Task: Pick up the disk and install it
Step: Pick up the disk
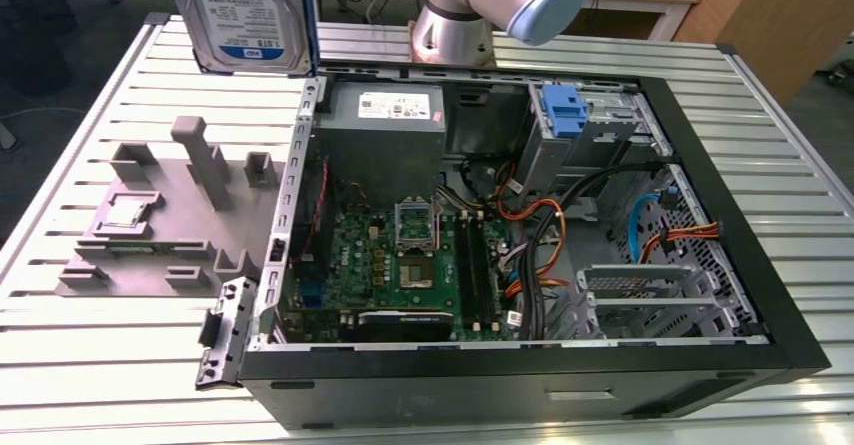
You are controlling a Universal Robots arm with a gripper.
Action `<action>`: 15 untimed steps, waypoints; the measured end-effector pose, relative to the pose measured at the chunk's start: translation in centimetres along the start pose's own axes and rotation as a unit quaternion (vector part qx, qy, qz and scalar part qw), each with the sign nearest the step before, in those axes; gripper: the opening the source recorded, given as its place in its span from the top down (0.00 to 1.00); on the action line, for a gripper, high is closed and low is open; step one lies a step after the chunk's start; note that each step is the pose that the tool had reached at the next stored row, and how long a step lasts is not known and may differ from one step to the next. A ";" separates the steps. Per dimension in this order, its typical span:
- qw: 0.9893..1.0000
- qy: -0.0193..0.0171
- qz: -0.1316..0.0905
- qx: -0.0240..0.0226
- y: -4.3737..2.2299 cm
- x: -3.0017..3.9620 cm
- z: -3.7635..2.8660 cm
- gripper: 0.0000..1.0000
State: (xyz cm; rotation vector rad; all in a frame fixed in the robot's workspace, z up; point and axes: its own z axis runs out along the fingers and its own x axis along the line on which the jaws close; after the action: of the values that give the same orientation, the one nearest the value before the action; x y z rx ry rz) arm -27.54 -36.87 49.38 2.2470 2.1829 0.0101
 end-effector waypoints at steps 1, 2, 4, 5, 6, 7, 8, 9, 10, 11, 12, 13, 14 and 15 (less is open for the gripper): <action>1.000 0.000 0.000 0.000 0.34 0.01 0.01 0.63; 1.000 0.000 0.000 0.000 0.72 0.02 0.01 0.63; 1.000 0.000 0.000 0.000 1.14 0.01 0.03 0.63; 1.000 0.000 0.000 0.000 1.19 -0.06 0.05 0.63; 1.000 0.000 0.000 0.000 1.22 -0.17 0.06 0.63; 1.000 0.000 0.000 0.000 1.23 -0.37 0.09 0.63; 1.000 0.000 0.000 0.000 1.24 -0.68 0.13 0.63; 1.000 0.000 0.000 -0.001 1.25 -0.98 0.15 0.63; 1.000 0.000 0.000 -0.001 1.26 -1.28 0.17 0.63; 1.000 0.000 0.000 -0.001 1.27 -1.58 0.19 0.63; 1.000 0.000 0.000 -0.001 1.28 -1.87 0.21 0.63; 1.000 0.000 0.000 -0.001 1.29 -2.12 0.24 0.63; 1.000 0.000 0.000 -0.002 1.34 -2.28 0.28 0.63; 1.000 0.000 0.000 -0.002 1.44 -2.33 0.32 0.63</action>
State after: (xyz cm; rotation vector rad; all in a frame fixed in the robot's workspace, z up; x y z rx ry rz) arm -26.17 -39.25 49.08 2.2449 2.1808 0.0141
